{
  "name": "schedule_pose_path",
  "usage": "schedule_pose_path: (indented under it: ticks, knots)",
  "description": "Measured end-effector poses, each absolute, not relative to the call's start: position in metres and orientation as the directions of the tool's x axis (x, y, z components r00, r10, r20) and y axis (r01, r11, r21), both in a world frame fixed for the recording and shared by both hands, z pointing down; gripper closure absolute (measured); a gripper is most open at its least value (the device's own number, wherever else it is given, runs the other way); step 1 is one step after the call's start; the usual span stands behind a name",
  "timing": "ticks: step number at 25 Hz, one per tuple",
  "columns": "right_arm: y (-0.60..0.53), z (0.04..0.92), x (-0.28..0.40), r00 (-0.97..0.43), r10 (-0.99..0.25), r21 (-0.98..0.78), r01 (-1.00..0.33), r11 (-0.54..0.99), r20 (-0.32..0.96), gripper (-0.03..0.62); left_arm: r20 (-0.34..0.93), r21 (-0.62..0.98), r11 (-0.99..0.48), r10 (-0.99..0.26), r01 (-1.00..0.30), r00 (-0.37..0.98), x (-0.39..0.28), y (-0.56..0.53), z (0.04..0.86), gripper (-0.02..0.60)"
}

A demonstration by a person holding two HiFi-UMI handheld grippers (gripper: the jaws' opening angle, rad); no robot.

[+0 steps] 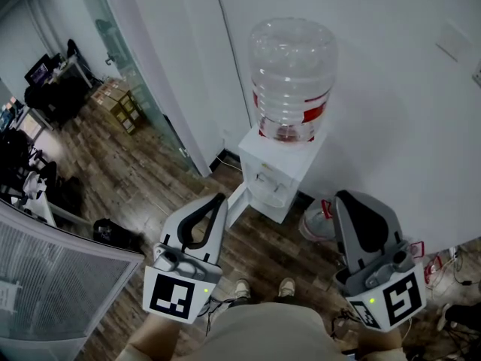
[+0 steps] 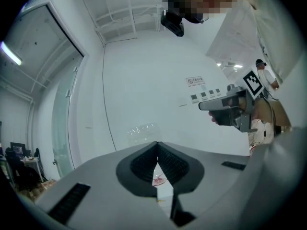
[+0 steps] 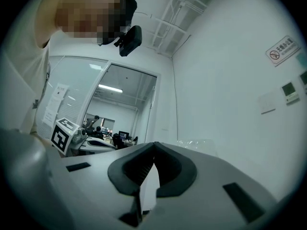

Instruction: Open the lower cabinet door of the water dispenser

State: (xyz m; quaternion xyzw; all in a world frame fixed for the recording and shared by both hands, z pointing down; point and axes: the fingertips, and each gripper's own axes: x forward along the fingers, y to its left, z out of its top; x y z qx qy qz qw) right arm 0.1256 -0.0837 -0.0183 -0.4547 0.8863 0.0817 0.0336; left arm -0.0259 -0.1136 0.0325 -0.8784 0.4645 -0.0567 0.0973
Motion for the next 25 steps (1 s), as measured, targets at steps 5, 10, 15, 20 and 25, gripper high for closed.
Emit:
schedule_pose_path:
  ticks: [5,10,15,20,25]
  knots:
    - [-0.084,-0.005,0.125,-0.597,-0.796,0.102,-0.802,0.589,-0.101,0.588,0.004,-0.226,-0.539,-0.833,-0.811,0.553,-0.024,-0.118,0.031,0.575]
    - [-0.092,0.000,0.131,-0.576,-0.814,0.136,-0.815,0.563,-0.080,0.588,0.004,-0.224,-0.550,-0.826,-0.804,0.564,-0.016,-0.120,0.032,0.575]
    - [-0.093,0.000,0.133,-0.577,-0.813,0.129,-0.815,0.565,-0.084,0.588,0.012,-0.215,-0.550,-0.828,-0.807,0.561,-0.018,-0.120,0.035,0.575]
    - [-0.096,-0.003,0.132,-0.584,-0.806,0.124,-0.810,0.572,-0.096,0.588,0.020,-0.211,-0.550,-0.829,-0.808,0.559,-0.018,-0.122,0.036,0.575]
    - [-0.095,0.000,0.128,-0.594,-0.799,0.125,-0.803,0.583,-0.091,0.588,0.020,-0.222,-0.554,-0.825,-0.802,0.564,-0.017,-0.120,0.034,0.575]
